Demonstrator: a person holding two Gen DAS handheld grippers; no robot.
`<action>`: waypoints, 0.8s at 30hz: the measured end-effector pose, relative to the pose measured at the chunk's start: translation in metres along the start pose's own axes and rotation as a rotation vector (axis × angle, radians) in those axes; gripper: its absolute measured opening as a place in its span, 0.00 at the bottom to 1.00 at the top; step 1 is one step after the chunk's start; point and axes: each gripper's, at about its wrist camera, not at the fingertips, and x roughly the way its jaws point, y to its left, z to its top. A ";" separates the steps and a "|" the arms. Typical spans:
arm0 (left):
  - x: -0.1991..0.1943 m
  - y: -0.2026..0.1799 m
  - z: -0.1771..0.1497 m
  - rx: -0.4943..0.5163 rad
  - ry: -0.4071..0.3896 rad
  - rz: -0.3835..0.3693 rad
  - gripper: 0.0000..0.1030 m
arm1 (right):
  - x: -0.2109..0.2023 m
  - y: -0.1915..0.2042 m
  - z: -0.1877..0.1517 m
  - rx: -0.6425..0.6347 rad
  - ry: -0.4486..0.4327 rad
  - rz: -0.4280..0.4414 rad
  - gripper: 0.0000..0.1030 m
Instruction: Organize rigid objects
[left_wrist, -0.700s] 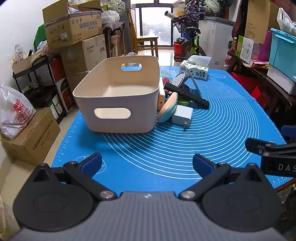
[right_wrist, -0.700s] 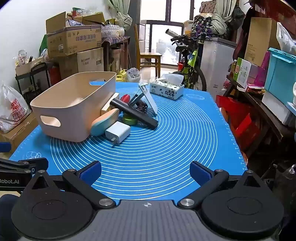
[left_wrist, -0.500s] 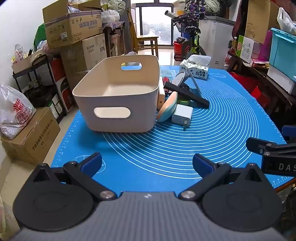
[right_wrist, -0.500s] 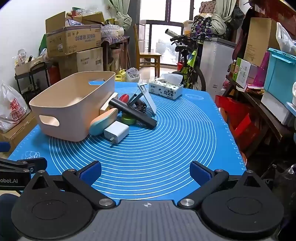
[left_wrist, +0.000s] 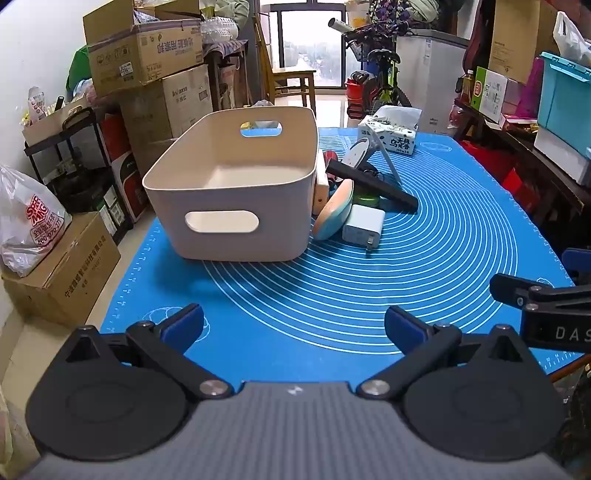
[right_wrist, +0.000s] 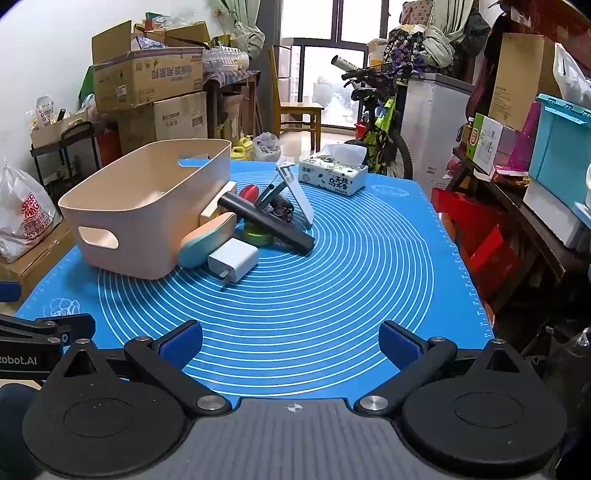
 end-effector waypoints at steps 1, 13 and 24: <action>0.000 0.000 0.000 -0.002 0.000 0.000 1.00 | 0.000 0.000 0.000 0.000 0.000 0.000 0.98; 0.004 -0.002 0.002 -0.001 0.001 0.000 1.00 | 0.003 0.001 0.001 -0.003 -0.011 -0.005 0.98; 0.008 -0.006 0.001 0.004 0.011 0.003 1.00 | -0.002 0.002 0.002 -0.012 -0.015 0.000 0.98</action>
